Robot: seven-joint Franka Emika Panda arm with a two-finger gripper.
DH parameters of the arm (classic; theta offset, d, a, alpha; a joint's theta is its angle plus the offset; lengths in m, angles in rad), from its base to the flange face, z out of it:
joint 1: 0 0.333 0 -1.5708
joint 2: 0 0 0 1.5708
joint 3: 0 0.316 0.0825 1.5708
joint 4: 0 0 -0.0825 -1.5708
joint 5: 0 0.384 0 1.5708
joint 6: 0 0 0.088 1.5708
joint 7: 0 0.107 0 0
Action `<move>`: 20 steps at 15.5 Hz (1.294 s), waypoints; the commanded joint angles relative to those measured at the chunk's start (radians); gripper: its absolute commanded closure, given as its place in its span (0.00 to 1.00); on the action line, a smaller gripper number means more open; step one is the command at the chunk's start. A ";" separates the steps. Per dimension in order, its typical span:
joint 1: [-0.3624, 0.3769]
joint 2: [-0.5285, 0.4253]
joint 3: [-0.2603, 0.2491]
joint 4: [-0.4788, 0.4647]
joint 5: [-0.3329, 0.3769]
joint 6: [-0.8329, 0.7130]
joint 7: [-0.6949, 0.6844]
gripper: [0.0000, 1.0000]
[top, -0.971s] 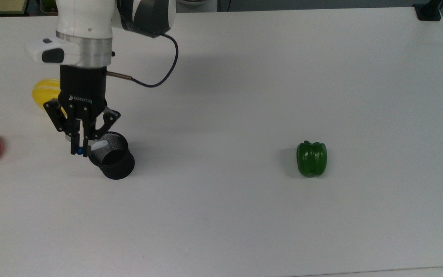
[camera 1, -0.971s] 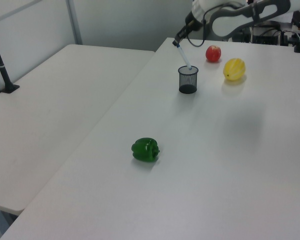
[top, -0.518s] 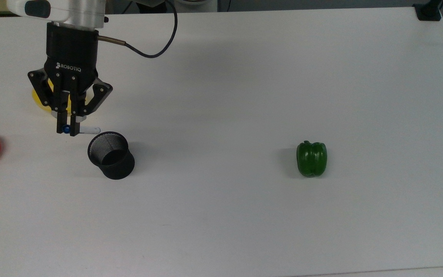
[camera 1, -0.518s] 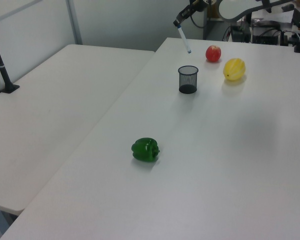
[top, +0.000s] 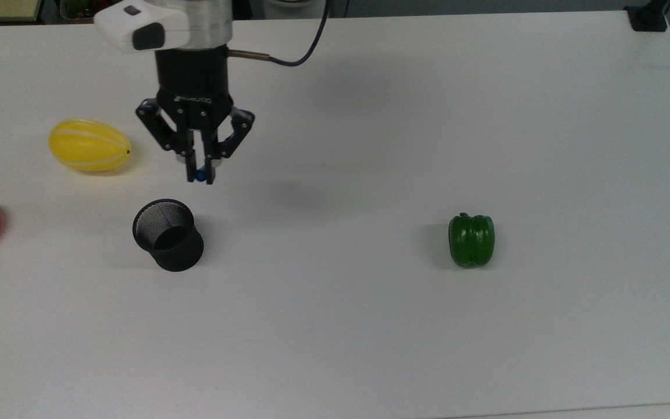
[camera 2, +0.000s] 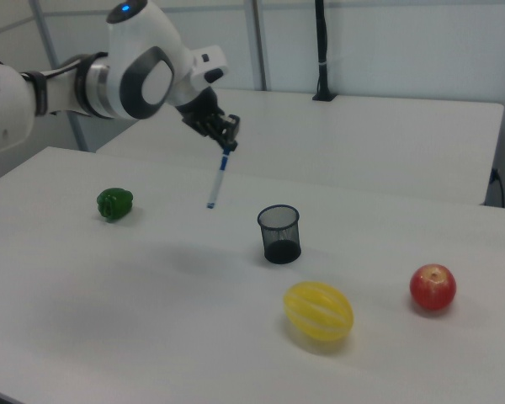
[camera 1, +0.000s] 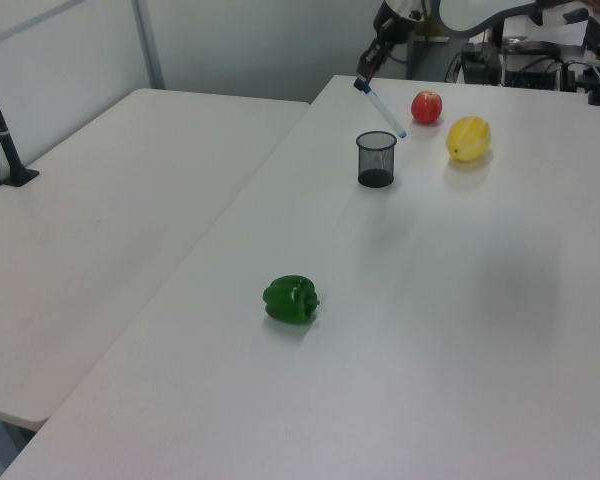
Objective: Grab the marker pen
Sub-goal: 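Lift the marker up out of the pen cup, then carry the marker away from the cup and lower it to the table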
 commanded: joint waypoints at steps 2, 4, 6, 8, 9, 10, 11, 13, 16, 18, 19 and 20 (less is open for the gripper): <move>0.087 -0.064 -0.003 -0.033 0.008 -0.276 0.023 0.93; 0.124 -0.067 -0.004 -0.033 0.032 -0.382 0.023 0.93; 0.141 -0.068 -0.003 -0.039 0.049 -0.433 0.023 0.93; 0.157 -0.067 -0.004 -0.082 0.063 -0.432 0.022 0.93; 0.163 -0.062 -0.003 -0.108 0.063 -0.426 0.022 0.93; 0.169 -0.053 -0.003 -0.127 0.063 -0.424 0.022 0.93; 0.177 -0.026 -0.003 -0.137 0.064 -0.420 0.022 0.93; 0.181 0.019 -0.003 -0.136 0.069 -0.386 0.046 0.92; 0.206 0.071 -0.003 -0.136 0.066 -0.352 0.098 0.91; 0.216 0.102 -0.004 -0.136 0.058 -0.338 0.101 0.91; 0.220 0.117 -0.004 -0.136 0.054 -0.326 0.101 0.91; 0.223 0.122 -0.004 -0.133 0.054 -0.312 0.101 0.91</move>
